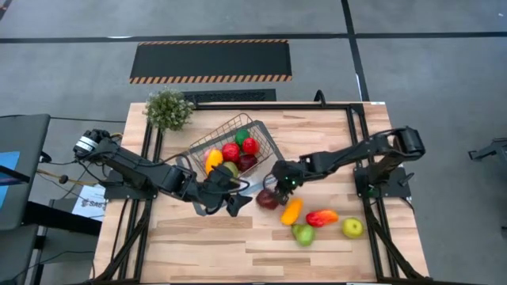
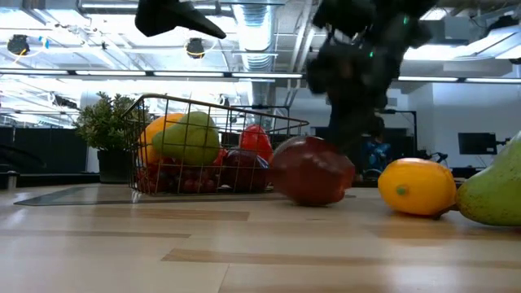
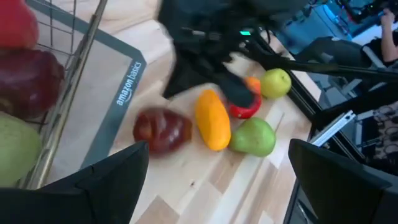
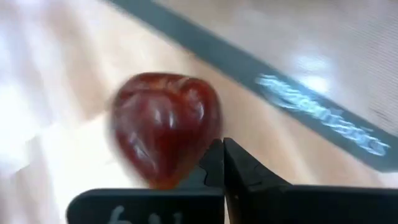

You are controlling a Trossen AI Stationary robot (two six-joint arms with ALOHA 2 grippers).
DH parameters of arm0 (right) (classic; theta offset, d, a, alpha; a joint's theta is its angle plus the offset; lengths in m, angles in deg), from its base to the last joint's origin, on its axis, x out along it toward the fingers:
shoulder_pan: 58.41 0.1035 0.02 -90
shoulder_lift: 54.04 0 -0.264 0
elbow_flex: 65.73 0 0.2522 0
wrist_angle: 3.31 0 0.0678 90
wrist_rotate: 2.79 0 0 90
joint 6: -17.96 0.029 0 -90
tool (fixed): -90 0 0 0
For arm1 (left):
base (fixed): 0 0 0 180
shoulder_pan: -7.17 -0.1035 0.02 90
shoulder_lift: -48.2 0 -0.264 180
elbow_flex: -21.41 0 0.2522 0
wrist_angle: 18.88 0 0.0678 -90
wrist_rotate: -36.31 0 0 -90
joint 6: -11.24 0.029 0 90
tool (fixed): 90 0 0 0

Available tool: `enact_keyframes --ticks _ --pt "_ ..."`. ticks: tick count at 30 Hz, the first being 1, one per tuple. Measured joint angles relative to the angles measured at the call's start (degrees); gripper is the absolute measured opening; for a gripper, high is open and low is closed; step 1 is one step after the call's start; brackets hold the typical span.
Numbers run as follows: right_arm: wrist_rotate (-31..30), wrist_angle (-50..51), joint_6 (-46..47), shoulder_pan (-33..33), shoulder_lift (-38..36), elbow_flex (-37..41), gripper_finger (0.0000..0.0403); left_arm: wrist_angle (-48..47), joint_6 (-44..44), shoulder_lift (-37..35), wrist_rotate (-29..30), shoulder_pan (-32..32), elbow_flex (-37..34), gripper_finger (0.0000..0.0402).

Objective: Build produce basket
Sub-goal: Put the dark red apple into the gold wire basket

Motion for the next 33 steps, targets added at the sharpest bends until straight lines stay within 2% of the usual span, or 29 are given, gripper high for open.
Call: enact_keyframes --ticks 3,7,15,19,21,23,27,31,33 --pt "0.6 0.1 -1.9 2.7 -2.1 -1.4 0.0014 -0.7 0.0 0.0 0.8 0.0 0.0 0.0371" --pt "-3.1 3.4 0.6 4.1 -6.1 -2.9 0.0018 -1.1 0.5 0.0 2.1 -0.1 0.0 0.0371" --pt "-4.6 13.0 5.5 6.6 -20.7 -3.5 0.0016 -0.1 10.3 1.1 0.7 0.5 0.0 0.0371" --pt "-7.9 16.3 6.5 9.9 -25.9 -3.5 0.0017 4.8 18.0 6.2 -4.6 1.0 0.0 0.0371" --pt "-9.7 16.8 8.2 11.5 -27.1 -3.6 0.0019 8.2 23.1 9.8 -9.9 1.4 0.3 0.0371" --pt "-11.5 19.6 9.7 13.2 -28.2 -3.5 0.0020 7.5 26.3 12.7 -13.7 1.8 0.9 0.0371" --pt "-14.6 22.4 12.8 15.7 -28.5 -3.3 0.0019 8.8 32.4 17.0 -15.3 1.8 1.7 0.0371" --pt "-14.8 25.0 14.8 17.3 -27.3 -3.2 0.0016 14.9 40.1 19.3 -17.2 1.4 2.0 0.0371" --pt "-14.8 25.3 15.9 17.9 -26.4 -3.2 0.0016 14.6 43.1 20.8 -18.0 1.3 2.0 0.0371"
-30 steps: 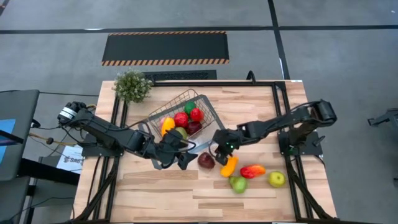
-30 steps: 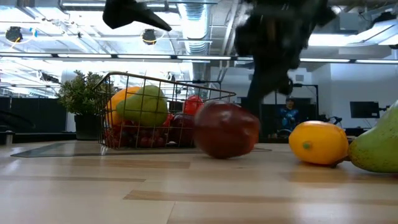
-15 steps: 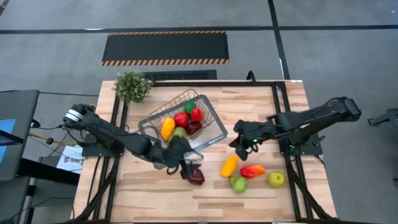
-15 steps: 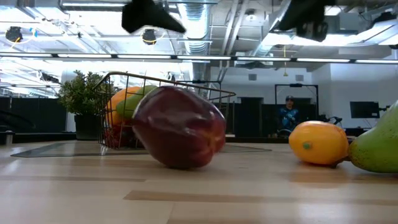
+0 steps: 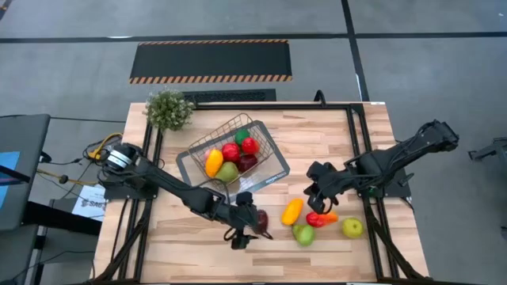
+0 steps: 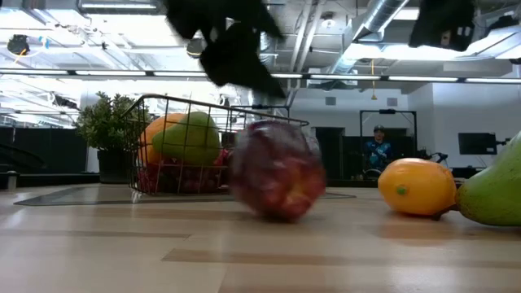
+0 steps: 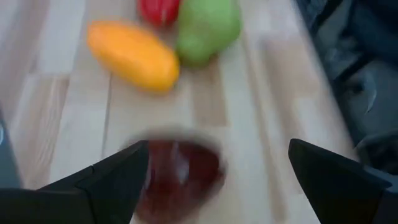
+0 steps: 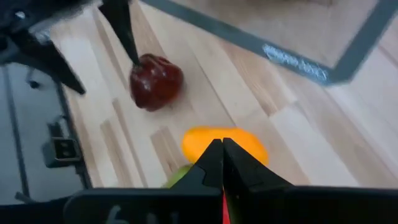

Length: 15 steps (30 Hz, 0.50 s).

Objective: Build produce basket
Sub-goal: Put the dark red apple into the gold wire basket

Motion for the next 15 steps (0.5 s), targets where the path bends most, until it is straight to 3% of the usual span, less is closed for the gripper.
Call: enact_keyframes --ticks 9,15 --pt "0.0 0.6 5.3 2.7 3.0 0.0 0.0023 7.5 1.5 8.8 0.1 -1.9 0.2 0.0371" --pt "-0.2 0.7 10.2 5.0 5.5 0.0 0.0018 8.2 0.1 9.0 0.0 -2.0 0.3 0.0371"
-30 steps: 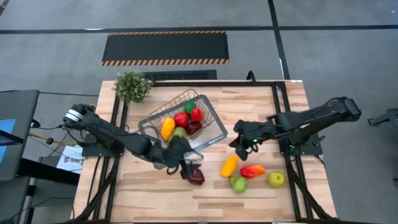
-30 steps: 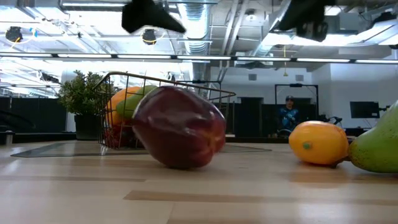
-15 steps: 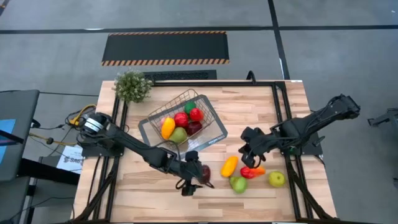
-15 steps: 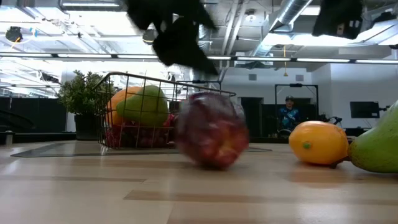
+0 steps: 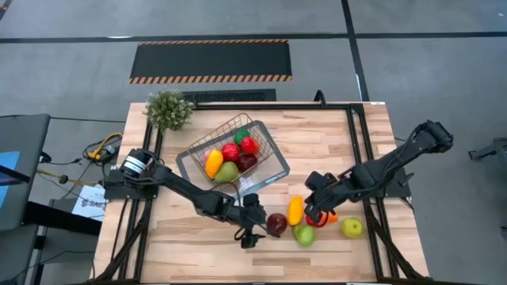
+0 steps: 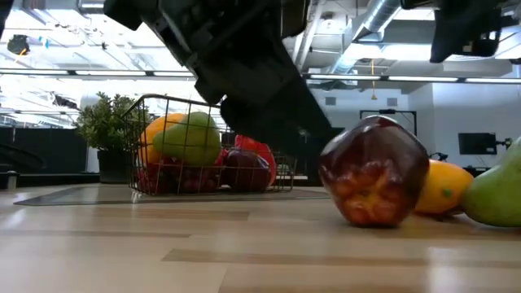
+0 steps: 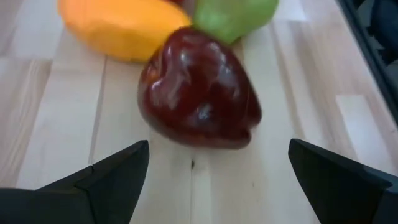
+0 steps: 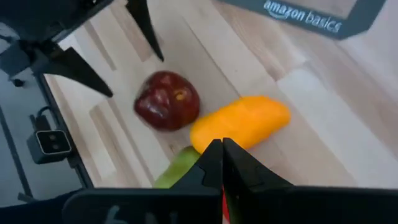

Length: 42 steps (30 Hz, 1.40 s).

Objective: Build produce basket
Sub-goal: Put the dark red apple into the gold wire basket

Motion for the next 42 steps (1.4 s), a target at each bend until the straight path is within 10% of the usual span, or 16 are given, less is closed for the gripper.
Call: enact_keyframes --ticks 17,42 --pt "-1.1 -1.7 11.5 5.2 9.6 0.0 0.0017 3.0 -33.7 0.0 14.0 2.9 0.2 0.0371" --pt "-2.6 -2.8 11.9 5.1 9.3 0.0 0.0022 -11.8 -29.0 14.8 25.0 3.0 21.6 0.0371"
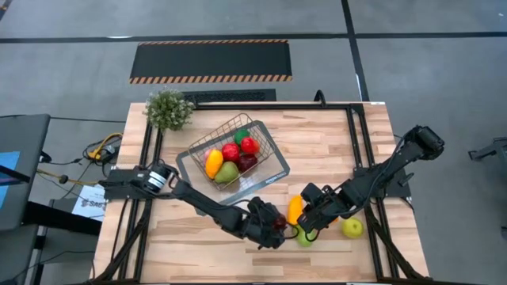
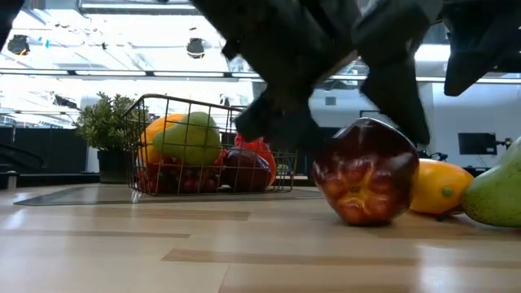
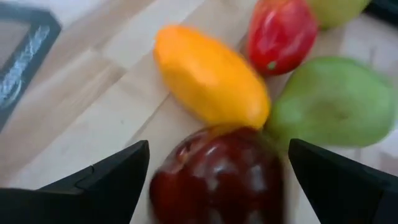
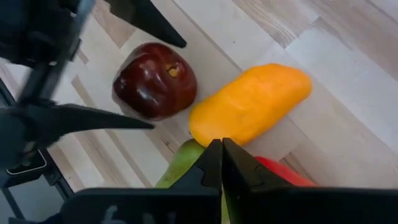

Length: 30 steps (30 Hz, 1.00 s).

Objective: Build produce basket
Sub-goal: Put the dark red apple into the gold wire basket

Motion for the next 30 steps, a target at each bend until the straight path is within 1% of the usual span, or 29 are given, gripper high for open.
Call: enact_keyframes --ticks 8,11,14,18,23,26,30 --pt "0.1 0.3 -0.2 0.0 0.0 0.0 0.0021 -1.3 -3.1 3.3 -4.6 -0.6 0.0 0.0371" --pt "0.1 0.5 -0.4 0.0 0.0 0.0 0.0018 -1.6 -4.3 3.3 -5.5 -0.8 0.1 0.0366" --pt "0.0 0.5 -0.5 0.0 0.0 0.0 0.0018 -2.2 -4.5 3.3 -6.2 -1.1 0.1 0.0347" --pt "0.1 0.6 -0.6 0.0 0.0 0.0 0.0022 -2.8 -5.9 3.0 -9.3 -1.6 0.1 0.0305" --pt "0.1 0.5 -0.6 0.0 0.0 0.0 0.0020 -4.1 -6.9 2.4 -11.0 -1.9 0.2 0.0300" --pt "0.1 0.5 -0.6 0.4 0.0 0.0 0.0017 -8.9 -7.8 1.0 -12.8 -1.9 1.0 0.0300" --pt "0.1 0.6 -0.6 1.4 0.0 0.0 0.0018 -14.2 -6.5 -2.6 -13.1 -2.3 1.6 0.0300"
